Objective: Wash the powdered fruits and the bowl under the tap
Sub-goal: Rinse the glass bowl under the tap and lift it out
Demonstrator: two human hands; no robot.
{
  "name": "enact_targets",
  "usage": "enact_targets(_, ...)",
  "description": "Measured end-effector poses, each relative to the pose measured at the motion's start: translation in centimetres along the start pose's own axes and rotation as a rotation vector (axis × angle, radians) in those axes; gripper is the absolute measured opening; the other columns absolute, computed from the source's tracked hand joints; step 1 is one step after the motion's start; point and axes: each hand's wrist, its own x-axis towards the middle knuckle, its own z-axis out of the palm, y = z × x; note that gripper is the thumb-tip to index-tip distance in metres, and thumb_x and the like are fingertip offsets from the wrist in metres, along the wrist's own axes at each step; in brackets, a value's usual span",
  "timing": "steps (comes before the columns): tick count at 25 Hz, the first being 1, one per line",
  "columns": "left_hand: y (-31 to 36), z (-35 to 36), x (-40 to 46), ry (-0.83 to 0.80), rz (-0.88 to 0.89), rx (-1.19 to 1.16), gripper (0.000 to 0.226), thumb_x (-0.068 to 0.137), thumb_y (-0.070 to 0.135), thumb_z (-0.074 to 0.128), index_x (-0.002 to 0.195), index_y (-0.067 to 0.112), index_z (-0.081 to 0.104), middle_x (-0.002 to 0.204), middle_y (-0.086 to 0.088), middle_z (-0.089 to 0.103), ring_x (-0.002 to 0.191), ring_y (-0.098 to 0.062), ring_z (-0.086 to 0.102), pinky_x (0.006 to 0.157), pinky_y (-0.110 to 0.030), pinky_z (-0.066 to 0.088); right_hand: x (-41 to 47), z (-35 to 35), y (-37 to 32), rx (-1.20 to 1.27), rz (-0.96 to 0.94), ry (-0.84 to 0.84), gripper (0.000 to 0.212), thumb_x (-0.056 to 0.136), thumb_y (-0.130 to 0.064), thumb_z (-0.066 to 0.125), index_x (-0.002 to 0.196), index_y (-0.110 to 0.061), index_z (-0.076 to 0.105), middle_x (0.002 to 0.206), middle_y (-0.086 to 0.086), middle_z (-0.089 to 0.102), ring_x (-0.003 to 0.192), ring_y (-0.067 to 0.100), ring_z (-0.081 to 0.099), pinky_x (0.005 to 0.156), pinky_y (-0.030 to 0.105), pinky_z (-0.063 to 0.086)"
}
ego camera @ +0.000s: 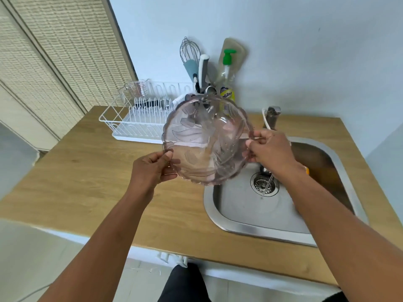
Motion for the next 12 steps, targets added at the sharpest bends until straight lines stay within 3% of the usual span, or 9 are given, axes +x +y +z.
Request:
enact_targets(2,-1.1,-2.2,-0.3,0.058,-0.032,0.009,0.02,0.1,0.02,0.069,0.108,0.005,0.078,0.095,-0.019,0.081,0.073,-0.024,0.077,0.067,-0.033,0.065,-0.2,2.3,1.5,-0.008,0.037,-0.048,0.015,0.094,0.0,0.065,0.099,-0.011,0.074,0.086,0.014,0.077,0.063,0.02,0.073,0.063,0.04,0.065)
enact_targets(4,-2.4,-4.3,-0.4,0.11,-0.063,0.018,0.02,0.1,0.022,0.069,0.103,0.004,0.078,0.092,-0.019,0.081,0.068,-0.021,0.075,0.066,-0.032,0.065,-0.6,4.5,2.6,-0.009,0.088,-0.094,0.013,0.095,0.0,0.065,0.104,-0.002,0.073,0.08,0.012,0.075,0.057,0.016,0.071,0.058,0.035,0.064)
enact_targets(6,-3.7,-6.3,-0.3,0.16,-0.097,0.038,0.021,0.101,0.022,0.068,0.104,0.004,0.078,0.09,-0.018,0.081,0.064,-0.02,0.075,0.062,-0.031,0.065,-1.3,6.5,3.5,0.003,0.151,-0.164,0.011,0.096,0.001,0.063,0.103,0.0,0.072,0.078,0.015,0.074,0.056,0.018,0.071,0.054,0.031,0.063)
enact_targets(9,-5.4,-8.6,-0.1,0.222,-0.154,0.098,0.023,0.103,0.022,0.063,0.106,0.004,0.077,0.086,-0.015,0.081,0.061,-0.021,0.075,0.058,-0.029,0.063,-1.6,8.9,5.4,0.014,0.245,-0.242,0.014,0.097,-0.002,0.064,0.106,0.006,0.07,0.084,0.025,0.076,0.065,0.031,0.074,0.058,0.037,0.064)
enact_targets(12,-6.7,-10.3,0.3,0.249,-0.199,0.142,0.024,0.104,0.021,0.062,0.105,0.003,0.078,0.085,-0.016,0.081,0.06,-0.023,0.076,0.058,-0.03,0.063,-1.6,11.1,6.5,0.021,0.324,-0.271,0.014,0.097,-0.004,0.066,0.108,0.005,0.069,0.08,0.023,0.075,0.063,0.031,0.076,0.057,0.037,0.064)
